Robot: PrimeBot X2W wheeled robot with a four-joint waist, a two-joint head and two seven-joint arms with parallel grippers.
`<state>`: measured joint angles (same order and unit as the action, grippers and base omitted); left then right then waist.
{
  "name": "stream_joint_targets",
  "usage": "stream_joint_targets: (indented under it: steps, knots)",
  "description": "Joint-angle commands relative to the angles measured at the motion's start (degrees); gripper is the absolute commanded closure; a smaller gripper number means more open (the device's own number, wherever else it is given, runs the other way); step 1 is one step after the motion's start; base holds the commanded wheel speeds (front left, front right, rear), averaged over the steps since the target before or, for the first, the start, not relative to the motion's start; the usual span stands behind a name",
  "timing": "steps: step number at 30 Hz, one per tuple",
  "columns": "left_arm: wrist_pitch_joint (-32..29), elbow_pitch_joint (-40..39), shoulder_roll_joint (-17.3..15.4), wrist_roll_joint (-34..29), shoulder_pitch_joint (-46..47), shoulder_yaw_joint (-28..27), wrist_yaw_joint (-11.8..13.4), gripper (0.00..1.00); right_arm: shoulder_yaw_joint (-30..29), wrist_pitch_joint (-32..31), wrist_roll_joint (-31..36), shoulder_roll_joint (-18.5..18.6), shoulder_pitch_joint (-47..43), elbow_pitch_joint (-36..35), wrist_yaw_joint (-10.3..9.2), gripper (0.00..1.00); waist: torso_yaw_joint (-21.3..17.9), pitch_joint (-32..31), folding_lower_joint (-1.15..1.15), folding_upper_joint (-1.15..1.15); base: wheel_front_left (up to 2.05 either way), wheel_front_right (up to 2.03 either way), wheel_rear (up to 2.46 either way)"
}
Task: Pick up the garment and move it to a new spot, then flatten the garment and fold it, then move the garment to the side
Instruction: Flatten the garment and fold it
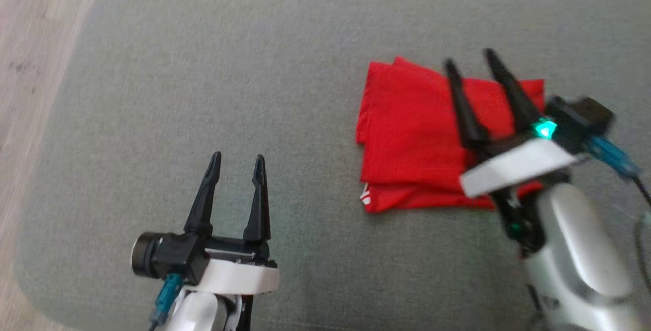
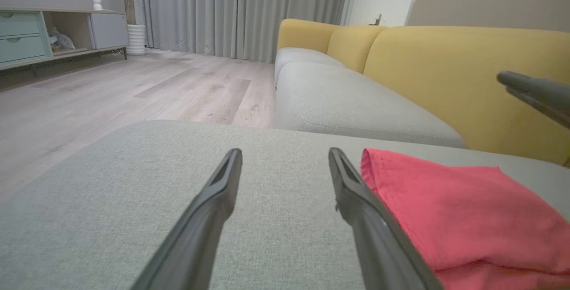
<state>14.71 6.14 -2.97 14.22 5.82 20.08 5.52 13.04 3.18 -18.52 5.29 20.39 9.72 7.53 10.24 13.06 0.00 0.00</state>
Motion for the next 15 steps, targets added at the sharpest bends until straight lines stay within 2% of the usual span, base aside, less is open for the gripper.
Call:
stream_joint_targets:
  steps: [1, 4, 9, 11, 15]
  knots:
    - [0.29, -1.33, 0.09, 0.26, 0.42, -2.39, -0.03, 0.00, -0.16, 1.86, 1.43, 2.29, -3.10, -2.58, -0.04, 0.00, -1.70, -3.07, 0.00, 0.00, 0.00, 0.00, 0.00]
    - [0.29, -0.70, 0.09, 1.01, -0.57, -2.65, 0.03, 0.00, -2.36, 6.07, 2.30, 5.84, -8.80, -2.74, -0.04, 0.00, -2.52, -6.12, 0.00, 0.00, 0.00, 0.00, 0.00]
    - [0.29, 0.58, 0.09, 1.49, -2.68, -3.01, -0.06, 0.00, -5.23, 10.70, 4.47, 7.99, -16.61, -1.67, -0.04, 0.00, -3.24, -9.87, 0.00, 0.00, 0.00, 0.00, 0.00]
    - [0.29, 1.13, 0.09, 1.53, -4.10, -3.36, -0.03, 0.00, -6.51, 11.57, 5.98, 7.54, -20.08, -1.17, -0.04, 0.00, -3.74, -11.55, 0.00, 0.00, 0.00, 0.00, 0.00]
    - [0.29, 2.19, 0.09, 1.94, -6.67, -3.53, -0.03, 0.00, -10.40, 11.78, 7.09, 4.05, -25.06, -3.63, -0.04, 0.00, -4.60, -13.08, 0.00, 0.00, 0.00, 0.00, 0.00]
